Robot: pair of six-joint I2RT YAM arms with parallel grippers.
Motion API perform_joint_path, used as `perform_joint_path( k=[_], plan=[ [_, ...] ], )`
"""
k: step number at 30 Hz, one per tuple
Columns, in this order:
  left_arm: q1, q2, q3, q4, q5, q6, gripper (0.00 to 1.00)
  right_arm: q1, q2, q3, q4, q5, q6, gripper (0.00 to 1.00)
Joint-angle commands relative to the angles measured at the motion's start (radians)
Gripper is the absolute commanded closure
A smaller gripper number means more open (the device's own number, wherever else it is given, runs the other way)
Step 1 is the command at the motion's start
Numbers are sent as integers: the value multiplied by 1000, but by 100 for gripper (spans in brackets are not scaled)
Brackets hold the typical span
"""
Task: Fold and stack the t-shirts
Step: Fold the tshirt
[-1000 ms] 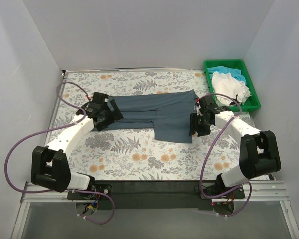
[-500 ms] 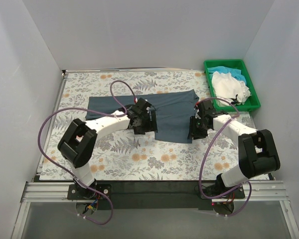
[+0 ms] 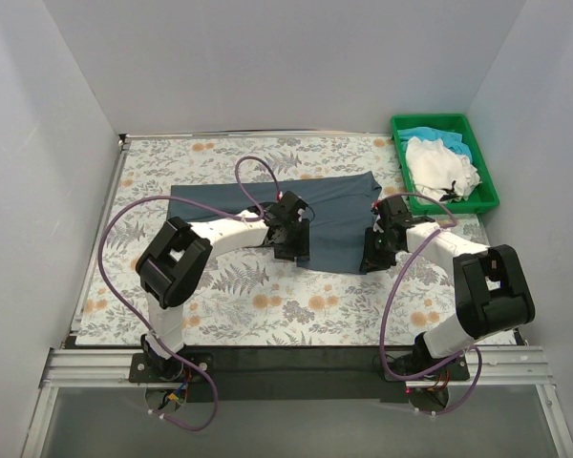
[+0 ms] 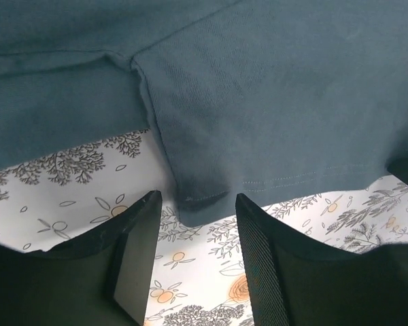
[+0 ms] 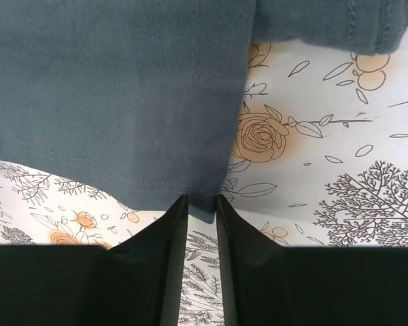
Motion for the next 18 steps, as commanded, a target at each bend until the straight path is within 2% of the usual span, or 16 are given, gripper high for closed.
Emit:
perform_joint_path(
  k=[1,2,5,7,8,10,12,18],
  plan=[
    [-8,3,33,10,15,25,56,9,20,-32,12,-3,12,76],
    [-10,8,35,10,25,25,61,9,18,-30,12,-1,13,77],
    [-16,17,33,6,35,25,64,9,20,-30,15,-4,12,80],
    [-19,19,27,6,45,24,73,9,24,-29,13,-14,13,85],
    [-24,20,27,6,45,24,77,9,23,-23,13,-15,12,90],
    [-24,19,35,3,42,22,91,9,17,-14,10,-20,10,97],
    [-22,13,52,-11,25,25,99,9,9,18,4,-24,7,99],
    [-7,16,183,-46,-24,47,100,4,-5,193,-54,6,-22,99]
  ],
)
